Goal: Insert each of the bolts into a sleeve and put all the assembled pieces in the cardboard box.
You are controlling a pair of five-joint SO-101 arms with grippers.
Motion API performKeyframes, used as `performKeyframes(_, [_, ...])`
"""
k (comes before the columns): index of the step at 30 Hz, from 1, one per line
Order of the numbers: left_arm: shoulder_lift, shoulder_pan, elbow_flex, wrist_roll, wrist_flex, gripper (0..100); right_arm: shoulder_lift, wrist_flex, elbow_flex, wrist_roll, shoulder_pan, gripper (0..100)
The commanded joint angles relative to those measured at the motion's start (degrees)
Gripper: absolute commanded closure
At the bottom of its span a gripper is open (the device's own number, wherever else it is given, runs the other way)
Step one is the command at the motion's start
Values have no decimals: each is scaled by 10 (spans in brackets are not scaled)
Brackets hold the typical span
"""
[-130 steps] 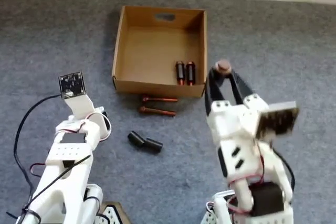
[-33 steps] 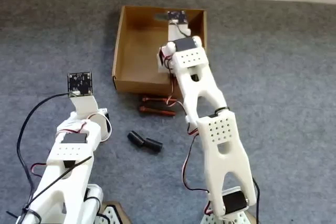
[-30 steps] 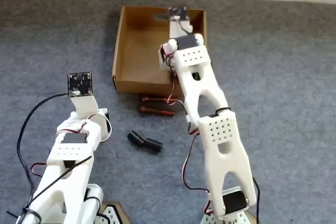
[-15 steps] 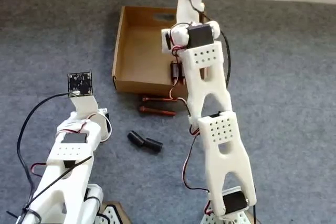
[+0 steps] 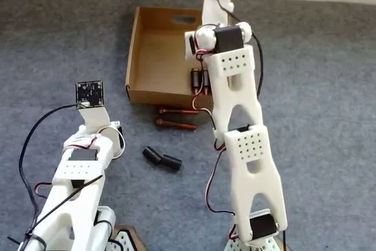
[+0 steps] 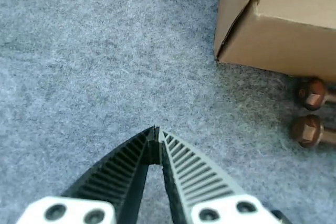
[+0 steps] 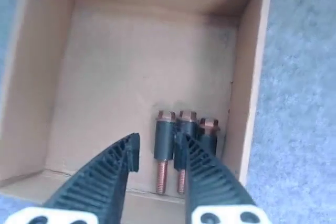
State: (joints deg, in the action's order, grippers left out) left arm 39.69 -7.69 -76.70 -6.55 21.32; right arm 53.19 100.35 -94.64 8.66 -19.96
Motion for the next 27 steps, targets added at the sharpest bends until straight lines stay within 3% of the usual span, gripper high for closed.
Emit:
performKeyframes(1, [1,10,4,4,-10,990,-87,10,-48,-3,-16,896])
performKeyframes(5, [1,9,4,4,-10,990,-179,10,72,-4,-38,896])
performKeyframes(12, [1,9,4,4,-10,990,-390,4,428,-8,-83,894])
performKeyframes(18, [1,8,3,4,-10,990,-473,-69,691,-78,-88,893])
performKeyframes(27, [1,8,3,4,-10,990,-662,-248,1043,-117,-89,893])
